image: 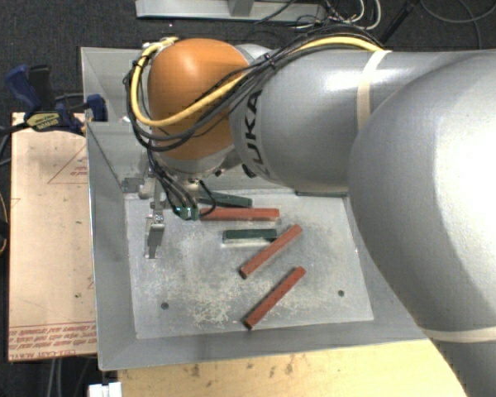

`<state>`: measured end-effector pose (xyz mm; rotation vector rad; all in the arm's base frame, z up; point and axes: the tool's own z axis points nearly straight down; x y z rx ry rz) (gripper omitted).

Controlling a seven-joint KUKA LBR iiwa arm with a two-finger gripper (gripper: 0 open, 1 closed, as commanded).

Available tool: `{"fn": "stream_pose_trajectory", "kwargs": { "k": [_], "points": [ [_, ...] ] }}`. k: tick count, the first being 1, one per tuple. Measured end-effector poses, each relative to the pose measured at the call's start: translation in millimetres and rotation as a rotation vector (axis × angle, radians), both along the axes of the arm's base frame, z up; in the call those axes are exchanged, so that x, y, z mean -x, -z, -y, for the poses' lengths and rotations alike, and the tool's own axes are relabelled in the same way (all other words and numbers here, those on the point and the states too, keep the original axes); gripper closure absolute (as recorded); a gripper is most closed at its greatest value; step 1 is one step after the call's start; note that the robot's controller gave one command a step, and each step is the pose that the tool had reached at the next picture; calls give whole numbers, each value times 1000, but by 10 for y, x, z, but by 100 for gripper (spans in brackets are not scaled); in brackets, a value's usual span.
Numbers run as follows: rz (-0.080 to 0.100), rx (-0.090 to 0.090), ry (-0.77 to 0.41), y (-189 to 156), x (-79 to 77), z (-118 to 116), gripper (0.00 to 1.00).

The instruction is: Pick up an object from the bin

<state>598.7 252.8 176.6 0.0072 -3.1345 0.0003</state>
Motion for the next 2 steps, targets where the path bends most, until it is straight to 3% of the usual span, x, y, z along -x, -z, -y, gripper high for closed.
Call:
{"fn": "stream_pose_trajectory", "kwargs": {
  "k": [1,2],
  "points": [
    [7,-2,5,-48,-24,15,100],
    [7,-2,6,-48,-24,17,0]
  ]
}}
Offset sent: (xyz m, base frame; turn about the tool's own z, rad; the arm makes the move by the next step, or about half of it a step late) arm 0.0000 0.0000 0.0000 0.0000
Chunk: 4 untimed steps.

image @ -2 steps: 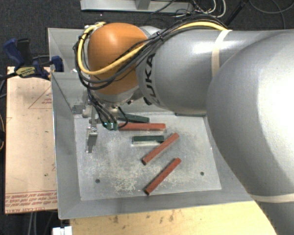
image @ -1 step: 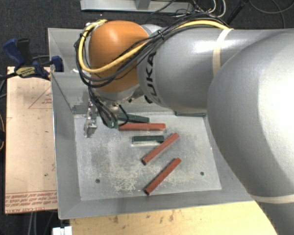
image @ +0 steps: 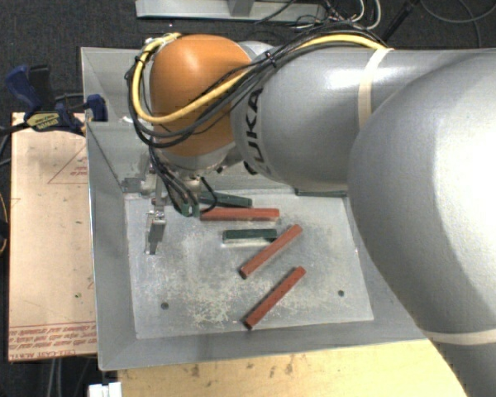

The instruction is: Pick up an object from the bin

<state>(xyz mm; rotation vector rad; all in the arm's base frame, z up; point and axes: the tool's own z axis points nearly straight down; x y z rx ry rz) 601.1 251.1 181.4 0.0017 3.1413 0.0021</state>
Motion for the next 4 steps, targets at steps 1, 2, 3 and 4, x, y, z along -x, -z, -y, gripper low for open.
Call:
{"fn": "stream_pose_trajectory", "kwargs": {
  "k": [1,2,3,4],
  "points": [
    [0,0,0,0,0,1,100],
    [0,0,0,0,0,1,0],
    [0,0,0,0,0,1,0],
    [4,-2,-86,148,-312,473,0]
  ]
}}
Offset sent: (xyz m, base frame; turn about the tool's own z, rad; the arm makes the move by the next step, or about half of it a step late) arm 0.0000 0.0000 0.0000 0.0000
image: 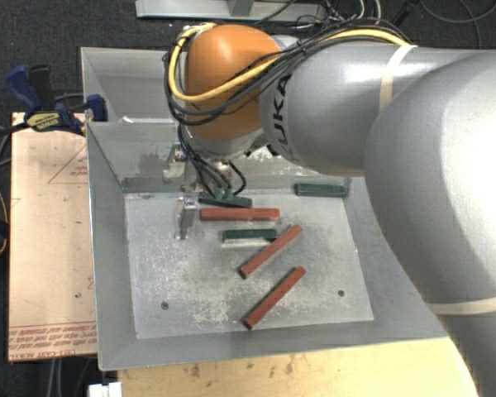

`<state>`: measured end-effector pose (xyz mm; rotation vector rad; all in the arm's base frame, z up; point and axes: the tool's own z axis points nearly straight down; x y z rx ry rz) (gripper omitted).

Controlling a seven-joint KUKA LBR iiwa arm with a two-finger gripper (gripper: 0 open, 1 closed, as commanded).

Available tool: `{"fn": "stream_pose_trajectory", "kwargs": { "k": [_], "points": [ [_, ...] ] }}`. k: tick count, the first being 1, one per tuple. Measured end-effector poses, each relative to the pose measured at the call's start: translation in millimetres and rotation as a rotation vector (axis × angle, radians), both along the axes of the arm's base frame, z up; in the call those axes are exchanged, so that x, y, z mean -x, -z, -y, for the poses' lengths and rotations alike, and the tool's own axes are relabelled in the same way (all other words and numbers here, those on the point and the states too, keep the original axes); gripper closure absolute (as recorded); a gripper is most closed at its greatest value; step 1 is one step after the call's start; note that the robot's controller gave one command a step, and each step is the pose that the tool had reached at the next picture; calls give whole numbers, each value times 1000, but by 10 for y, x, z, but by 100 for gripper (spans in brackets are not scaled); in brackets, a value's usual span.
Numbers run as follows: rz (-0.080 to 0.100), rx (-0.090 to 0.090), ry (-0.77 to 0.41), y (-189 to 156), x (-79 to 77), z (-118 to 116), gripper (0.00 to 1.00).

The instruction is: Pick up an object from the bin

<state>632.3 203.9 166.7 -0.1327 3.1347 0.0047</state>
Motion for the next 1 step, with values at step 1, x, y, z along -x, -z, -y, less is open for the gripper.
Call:
{"fn": "stream_pose_trajectory", "kwargs": {
  "k": [1],
  "points": [
    [-2,6,-183,-106,-146,219,0]
  ]
}}
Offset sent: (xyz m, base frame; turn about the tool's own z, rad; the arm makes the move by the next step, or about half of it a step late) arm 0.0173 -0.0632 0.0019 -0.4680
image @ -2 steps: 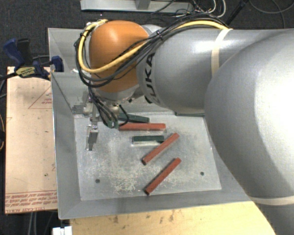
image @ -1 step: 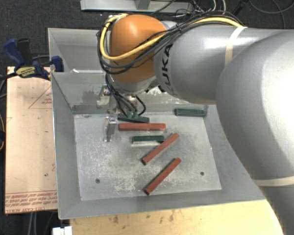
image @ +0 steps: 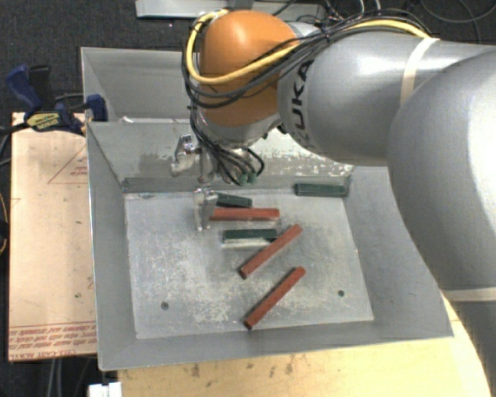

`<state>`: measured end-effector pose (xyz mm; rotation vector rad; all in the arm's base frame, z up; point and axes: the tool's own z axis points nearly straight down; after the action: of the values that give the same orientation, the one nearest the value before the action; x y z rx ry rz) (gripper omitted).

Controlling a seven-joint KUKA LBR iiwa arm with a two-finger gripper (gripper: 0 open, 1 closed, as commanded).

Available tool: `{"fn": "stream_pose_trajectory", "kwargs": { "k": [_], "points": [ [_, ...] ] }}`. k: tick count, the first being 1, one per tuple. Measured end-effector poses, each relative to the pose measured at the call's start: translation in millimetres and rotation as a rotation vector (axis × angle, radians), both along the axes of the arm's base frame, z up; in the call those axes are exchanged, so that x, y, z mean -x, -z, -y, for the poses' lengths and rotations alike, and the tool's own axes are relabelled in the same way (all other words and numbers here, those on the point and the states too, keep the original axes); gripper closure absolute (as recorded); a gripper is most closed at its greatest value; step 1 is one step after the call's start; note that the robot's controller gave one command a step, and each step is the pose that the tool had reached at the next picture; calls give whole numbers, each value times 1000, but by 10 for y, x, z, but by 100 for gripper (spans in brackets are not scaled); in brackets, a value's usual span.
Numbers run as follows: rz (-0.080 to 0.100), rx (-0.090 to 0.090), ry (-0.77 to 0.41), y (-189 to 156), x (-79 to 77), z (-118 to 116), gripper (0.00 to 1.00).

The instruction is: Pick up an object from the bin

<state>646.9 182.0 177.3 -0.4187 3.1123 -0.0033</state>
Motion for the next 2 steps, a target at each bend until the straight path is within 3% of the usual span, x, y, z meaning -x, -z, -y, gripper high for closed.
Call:
{"fn": "stream_pose_trajectory", "kwargs": {
  "k": [1,2],
  "points": [
    [1,-4,-244,42,-15,221,0],
    [5,-4,-280,590,295,499,0]
  ]
}}
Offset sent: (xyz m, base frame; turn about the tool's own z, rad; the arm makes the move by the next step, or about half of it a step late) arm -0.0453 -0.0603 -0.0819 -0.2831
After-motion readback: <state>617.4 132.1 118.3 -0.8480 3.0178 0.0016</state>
